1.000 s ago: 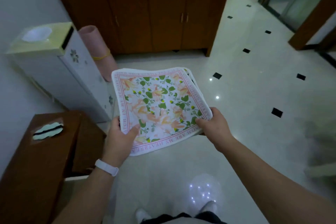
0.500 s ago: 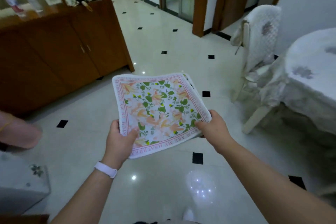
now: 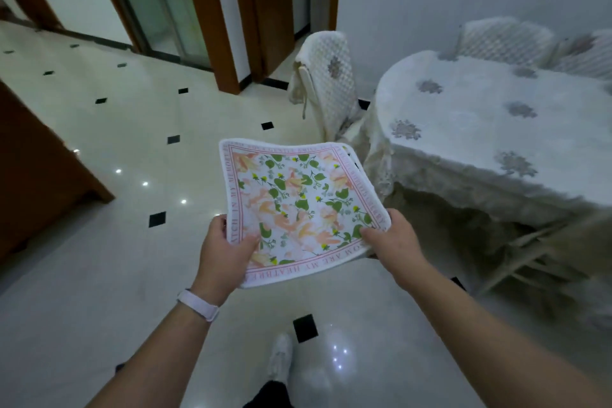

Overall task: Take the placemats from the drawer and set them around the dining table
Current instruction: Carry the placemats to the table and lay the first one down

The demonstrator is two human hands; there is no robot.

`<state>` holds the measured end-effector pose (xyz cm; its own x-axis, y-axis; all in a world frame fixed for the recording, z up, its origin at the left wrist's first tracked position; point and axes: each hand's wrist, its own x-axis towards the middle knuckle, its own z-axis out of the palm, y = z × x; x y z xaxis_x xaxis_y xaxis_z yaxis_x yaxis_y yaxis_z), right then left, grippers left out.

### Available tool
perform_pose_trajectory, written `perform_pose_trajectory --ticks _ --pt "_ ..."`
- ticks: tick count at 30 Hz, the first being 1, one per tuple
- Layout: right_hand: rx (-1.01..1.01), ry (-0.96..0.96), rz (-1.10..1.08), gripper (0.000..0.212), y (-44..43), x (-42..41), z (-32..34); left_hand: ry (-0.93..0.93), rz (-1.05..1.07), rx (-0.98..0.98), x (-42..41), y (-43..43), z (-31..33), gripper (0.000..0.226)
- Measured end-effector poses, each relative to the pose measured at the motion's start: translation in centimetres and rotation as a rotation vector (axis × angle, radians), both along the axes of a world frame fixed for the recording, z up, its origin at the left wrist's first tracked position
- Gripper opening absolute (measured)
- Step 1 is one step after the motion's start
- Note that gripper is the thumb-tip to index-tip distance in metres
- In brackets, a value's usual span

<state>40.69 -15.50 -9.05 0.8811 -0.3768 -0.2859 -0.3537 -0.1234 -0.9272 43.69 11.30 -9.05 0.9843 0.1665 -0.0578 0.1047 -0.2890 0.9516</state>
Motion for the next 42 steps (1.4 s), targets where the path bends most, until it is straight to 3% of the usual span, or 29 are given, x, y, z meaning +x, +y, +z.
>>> perform_pose_trajectory --ticks 11,21,31,42 --pt "-0.029 -0.088 -0.305 0.029 -0.8 12.1 2.6 -0.069 -0.312 -0.047 20.9 -3.1 1.8 0.03" --pt "-0.067 -0.036 -0.547 0.027 -6.4 15.5 1.2 0.012 -0.55 -0.078 29.3 -12.1 0.1 0.031" --pt "0.068 0.001 -0.605 0.027 -17.6 26.7 -3.6 0.071 -0.542 0.003 40.5 -23.4 -2.8 0.028" --pt "0.048 0.034 -0.529 0.028 -32.0 38.0 -2.9 0.06 -0.53 0.05 51.5 -37.1 -1.4 0.032"
